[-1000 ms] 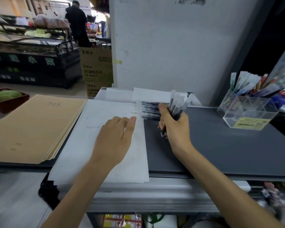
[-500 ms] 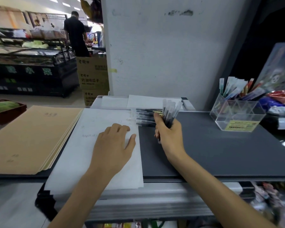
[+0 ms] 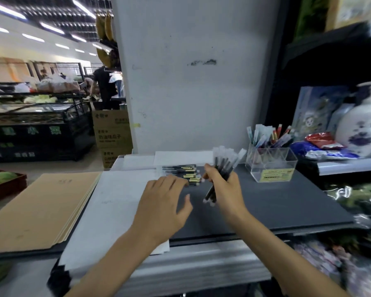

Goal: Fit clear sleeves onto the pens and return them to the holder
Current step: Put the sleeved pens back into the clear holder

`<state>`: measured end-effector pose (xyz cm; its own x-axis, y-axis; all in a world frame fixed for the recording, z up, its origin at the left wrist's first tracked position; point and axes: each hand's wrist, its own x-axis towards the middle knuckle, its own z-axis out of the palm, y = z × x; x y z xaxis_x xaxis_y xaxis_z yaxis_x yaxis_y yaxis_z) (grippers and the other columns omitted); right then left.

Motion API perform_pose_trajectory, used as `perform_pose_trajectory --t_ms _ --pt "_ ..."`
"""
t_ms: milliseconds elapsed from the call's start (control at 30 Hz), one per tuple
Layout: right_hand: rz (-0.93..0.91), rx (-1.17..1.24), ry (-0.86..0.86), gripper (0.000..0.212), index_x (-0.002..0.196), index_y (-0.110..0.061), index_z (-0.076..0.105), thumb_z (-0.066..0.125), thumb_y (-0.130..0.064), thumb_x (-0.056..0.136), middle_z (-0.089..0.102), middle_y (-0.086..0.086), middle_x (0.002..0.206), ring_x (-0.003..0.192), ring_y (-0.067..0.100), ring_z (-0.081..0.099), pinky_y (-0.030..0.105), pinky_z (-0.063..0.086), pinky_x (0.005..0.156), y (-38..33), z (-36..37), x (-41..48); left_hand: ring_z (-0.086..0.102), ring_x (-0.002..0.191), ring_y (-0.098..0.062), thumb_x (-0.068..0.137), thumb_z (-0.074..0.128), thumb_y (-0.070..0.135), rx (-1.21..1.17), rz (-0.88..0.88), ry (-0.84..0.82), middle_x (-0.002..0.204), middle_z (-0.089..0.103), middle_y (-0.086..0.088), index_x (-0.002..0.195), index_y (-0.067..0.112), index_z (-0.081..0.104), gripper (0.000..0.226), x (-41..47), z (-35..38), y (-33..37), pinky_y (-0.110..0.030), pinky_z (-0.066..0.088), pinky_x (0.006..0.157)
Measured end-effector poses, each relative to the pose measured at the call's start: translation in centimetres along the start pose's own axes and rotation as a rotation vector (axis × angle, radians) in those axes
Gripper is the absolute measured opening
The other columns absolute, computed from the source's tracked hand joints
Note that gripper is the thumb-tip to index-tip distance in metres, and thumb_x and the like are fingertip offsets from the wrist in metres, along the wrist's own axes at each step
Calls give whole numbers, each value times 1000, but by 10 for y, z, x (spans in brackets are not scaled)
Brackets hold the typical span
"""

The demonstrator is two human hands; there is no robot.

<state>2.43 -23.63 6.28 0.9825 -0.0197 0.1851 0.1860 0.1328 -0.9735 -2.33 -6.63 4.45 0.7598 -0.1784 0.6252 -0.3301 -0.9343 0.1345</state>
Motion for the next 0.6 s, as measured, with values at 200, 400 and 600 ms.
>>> perform_pose_trajectory --t_ms 200,400,600 --pt "28 133 9 33 104 -9 79 80 -34 82 73 -2 98 77 3 70 22 54 57 -27 -43 0 64 102 -4 79 57 56 -784 -167 -379 107 70 13 111 30 63 42 41 -2 62 -31 51 92" --pt "-25 184 -94 39 103 -16 82 74 -45 79 80 4 112 111 16 74 31 60 87 -32 -97 4 68 101 -2 76 76 56 -912 -116 -441 106 70 18 115 45 57 44 65 23 108 -28 55 91" --pt "-60 265 -47 26 100 -17 81 66 -36 91 78 14 115 114 28 74 44 61 92 -26 -131 14 69 103 -2 83 84 42 -963 -82 -493 111 73 11 121 31 64 45 91 48 130 -25 55 95"
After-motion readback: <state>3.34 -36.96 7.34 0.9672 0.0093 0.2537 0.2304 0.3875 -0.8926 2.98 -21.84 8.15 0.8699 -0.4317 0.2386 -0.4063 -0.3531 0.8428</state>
